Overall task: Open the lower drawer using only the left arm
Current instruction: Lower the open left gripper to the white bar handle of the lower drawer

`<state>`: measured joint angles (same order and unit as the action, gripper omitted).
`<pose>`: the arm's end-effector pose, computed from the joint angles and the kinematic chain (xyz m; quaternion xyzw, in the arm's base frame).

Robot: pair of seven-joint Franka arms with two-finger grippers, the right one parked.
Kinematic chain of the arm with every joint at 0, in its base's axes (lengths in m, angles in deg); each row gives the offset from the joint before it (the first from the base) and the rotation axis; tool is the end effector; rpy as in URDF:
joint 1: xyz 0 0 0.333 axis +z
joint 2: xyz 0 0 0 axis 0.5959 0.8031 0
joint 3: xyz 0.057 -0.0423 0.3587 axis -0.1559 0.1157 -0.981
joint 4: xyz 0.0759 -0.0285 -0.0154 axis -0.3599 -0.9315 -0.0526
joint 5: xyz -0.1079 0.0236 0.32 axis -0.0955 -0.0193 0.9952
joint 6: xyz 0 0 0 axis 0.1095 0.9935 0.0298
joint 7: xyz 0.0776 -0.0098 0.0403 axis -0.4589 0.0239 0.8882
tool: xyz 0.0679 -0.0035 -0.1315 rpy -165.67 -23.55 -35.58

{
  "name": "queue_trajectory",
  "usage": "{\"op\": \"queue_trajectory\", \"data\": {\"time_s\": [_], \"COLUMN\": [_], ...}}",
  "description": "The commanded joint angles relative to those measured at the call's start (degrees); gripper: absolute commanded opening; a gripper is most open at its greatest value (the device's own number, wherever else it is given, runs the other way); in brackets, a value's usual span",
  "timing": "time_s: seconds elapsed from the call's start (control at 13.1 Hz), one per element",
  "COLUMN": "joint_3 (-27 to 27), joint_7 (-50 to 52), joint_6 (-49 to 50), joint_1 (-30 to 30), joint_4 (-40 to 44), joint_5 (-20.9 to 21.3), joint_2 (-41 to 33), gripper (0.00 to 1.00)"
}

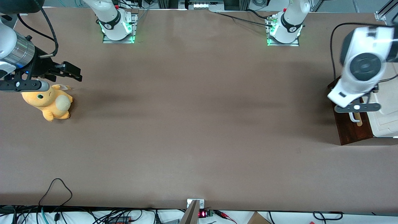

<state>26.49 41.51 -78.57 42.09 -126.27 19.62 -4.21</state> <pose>0.5106 0.0303 0.4580 -0.9526 0.0117 0.0898 0.2904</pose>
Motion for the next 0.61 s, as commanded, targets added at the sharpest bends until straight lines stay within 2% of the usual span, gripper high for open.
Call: {"op": "queue_trajectory", "data": {"time_s": [0.0,0.15,0.31,0.53], "joint_3": [0.93,3.03,3.22,3.22], "joint_7": [8.24,16.05,17.14,18.90], "joint_6": [-1.32,-0.80,0.96,4.73], "joint_1": [-0.85,-1.03,-1.20,-2.17], "joint_4": [-3.64,-8.90,-12.52,-13.06], "joint_5": [8.44,18.79,28.48,35.79], "joint_2": [1.54,2.33,3.82,7.51], "gripper": [1.00,1.00,1.00,1.00]}}
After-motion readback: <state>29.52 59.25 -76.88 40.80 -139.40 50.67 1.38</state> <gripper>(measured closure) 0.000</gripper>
